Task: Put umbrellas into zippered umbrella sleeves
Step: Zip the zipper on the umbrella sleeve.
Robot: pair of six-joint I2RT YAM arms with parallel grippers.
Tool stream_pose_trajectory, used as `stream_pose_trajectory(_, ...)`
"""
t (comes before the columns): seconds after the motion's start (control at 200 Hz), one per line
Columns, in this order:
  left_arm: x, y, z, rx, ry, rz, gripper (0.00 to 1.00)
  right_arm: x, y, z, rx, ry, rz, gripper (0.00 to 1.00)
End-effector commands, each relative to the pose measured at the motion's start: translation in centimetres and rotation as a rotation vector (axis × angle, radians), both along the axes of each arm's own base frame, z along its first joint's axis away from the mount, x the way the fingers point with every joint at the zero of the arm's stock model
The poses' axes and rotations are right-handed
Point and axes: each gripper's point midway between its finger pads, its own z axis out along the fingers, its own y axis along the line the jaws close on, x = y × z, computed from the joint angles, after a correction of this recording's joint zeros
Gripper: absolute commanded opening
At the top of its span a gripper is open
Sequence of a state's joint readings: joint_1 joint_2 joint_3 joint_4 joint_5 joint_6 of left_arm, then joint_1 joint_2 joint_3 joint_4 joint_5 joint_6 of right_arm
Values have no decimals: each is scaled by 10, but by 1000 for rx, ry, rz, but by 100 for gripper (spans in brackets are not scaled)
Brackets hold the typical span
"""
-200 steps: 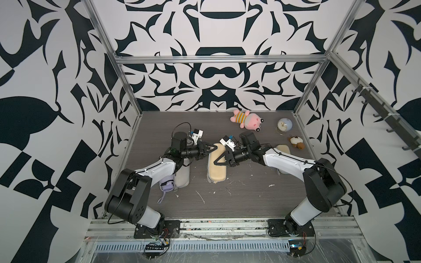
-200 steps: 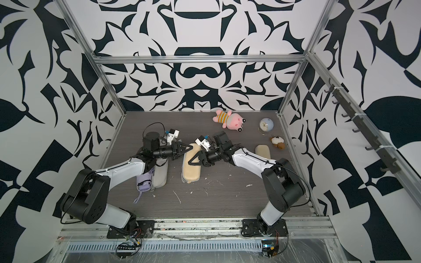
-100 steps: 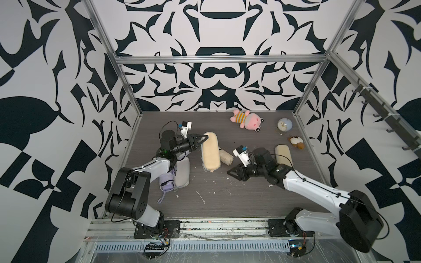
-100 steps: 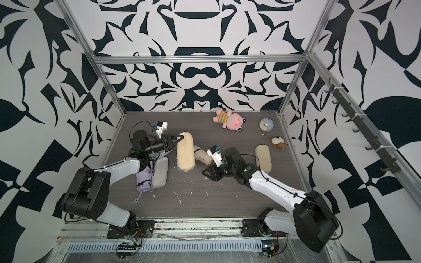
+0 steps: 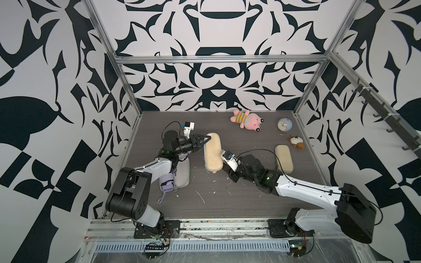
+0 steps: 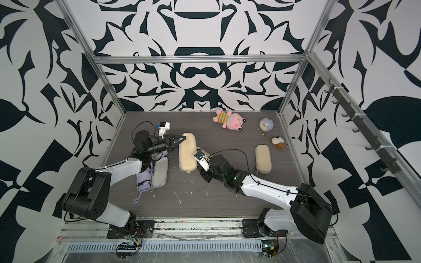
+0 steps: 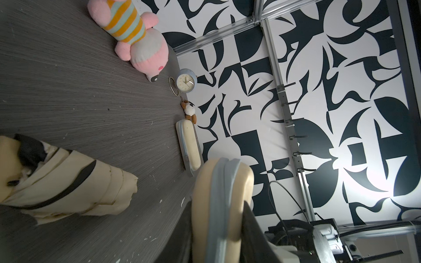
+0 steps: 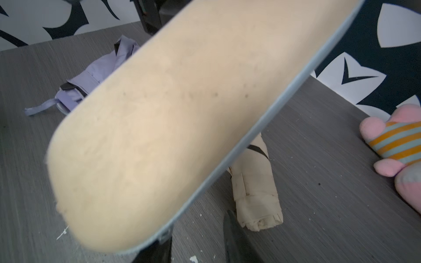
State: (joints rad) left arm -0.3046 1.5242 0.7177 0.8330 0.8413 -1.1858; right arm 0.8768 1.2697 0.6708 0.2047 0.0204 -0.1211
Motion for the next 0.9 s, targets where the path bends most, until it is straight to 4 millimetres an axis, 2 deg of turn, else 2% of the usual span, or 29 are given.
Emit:
stream_pose_trajectory(0.0,3,-5,24,-35,-67,-13,0,13,12,40,49,-136,7,32)
stream_pose_trajectory(0.195,1,-9,18,-32,-46,-21,0,10,21,52,83,-181,44,26)
stream_pose_trajectory(0.34,1,-9,17,-33,-41,-20,0,0,30,50,85,-195,115,22)
stream_pose_trajectory(0.575,4,-8,16,-29,-35,-15,0,-11,37,43,24,-230,187,0)
stream_pose_trajectory(0.695,14,4,11,-18,-24,36,0,-20,33,33,-12,-211,201,0)
stream_pose_trajectory(0.895,34,31,9,-11,-30,188,0,-46,26,8,-102,-166,248,0)
